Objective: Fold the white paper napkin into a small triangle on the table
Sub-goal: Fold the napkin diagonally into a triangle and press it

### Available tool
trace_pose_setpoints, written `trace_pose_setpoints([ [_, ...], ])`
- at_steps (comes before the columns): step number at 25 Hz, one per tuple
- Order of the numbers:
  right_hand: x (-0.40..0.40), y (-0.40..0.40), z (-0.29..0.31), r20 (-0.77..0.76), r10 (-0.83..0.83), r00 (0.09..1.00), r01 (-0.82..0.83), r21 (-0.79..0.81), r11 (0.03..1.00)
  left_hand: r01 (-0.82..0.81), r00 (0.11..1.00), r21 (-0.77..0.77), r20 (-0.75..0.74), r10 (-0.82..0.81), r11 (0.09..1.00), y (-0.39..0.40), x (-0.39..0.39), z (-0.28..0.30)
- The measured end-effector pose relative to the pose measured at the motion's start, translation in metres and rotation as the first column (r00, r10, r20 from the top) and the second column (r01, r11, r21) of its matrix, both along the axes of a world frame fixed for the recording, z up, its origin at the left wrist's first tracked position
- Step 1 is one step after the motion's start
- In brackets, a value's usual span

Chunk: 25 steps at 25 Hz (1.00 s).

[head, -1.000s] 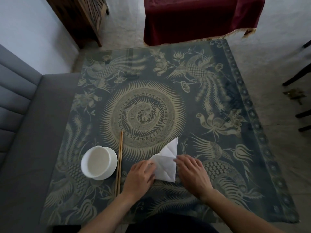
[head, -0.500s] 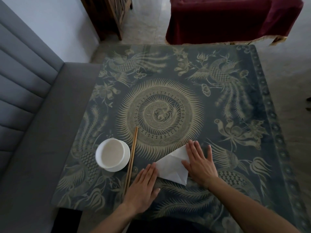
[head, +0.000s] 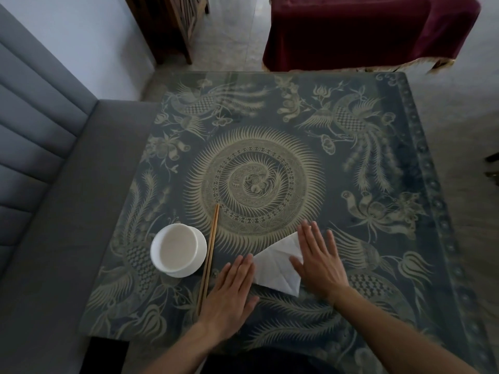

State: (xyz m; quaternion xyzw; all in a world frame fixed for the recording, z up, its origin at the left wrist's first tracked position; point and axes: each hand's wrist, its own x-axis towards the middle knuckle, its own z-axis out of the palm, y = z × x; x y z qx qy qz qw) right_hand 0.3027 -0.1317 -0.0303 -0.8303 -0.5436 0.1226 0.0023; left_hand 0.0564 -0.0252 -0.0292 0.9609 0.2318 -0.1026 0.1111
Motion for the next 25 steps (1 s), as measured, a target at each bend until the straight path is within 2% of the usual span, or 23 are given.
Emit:
trace_pose_setpoints([
  [2, -0.021, 0.005, 0.001, -0.039, 0.108, 0.993, -0.106, 0.044, 0.993, 0.044, 0.999, -0.011, 0.033, -0.044, 0.999, 0.003, 0.022, 0.005],
  [5, -0.045, 0.011, -0.006, -0.043, 0.237, 0.971, -0.238, -0.025, 0.971, 0.078, 0.996, -0.061, 0.036, -0.076, 0.995, 0.001, 0.05, 0.002],
  [9, -0.041, 0.009, -0.013, -0.059, 0.162, 0.985, -0.168, -0.103, 0.981, 0.04, 0.999, -0.097, -0.009, -0.041, 0.994, -0.006, 0.05, -0.012],
  [15, -0.027, 0.012, -0.018, -0.11, 0.121, 0.987, -0.131, -0.094, 0.987, 0.012, 1.0, -0.092, 0.008, -0.011, 0.996, -0.01, 0.042, -0.02],
  [21, 0.021, 0.009, -0.015, -0.012, 0.018, 1.0, -0.019, -0.106, 0.994, 0.019, 1.0, -0.055, -0.003, -0.019, 0.998, -0.003, 0.022, -0.019],
  [25, 0.035, 0.007, -0.016, 0.053, 0.029, 0.998, -0.023, -0.114, 0.993, -0.002, 0.999, -0.035, -0.042, 0.001, 0.999, 0.0, 0.008, -0.019],
])
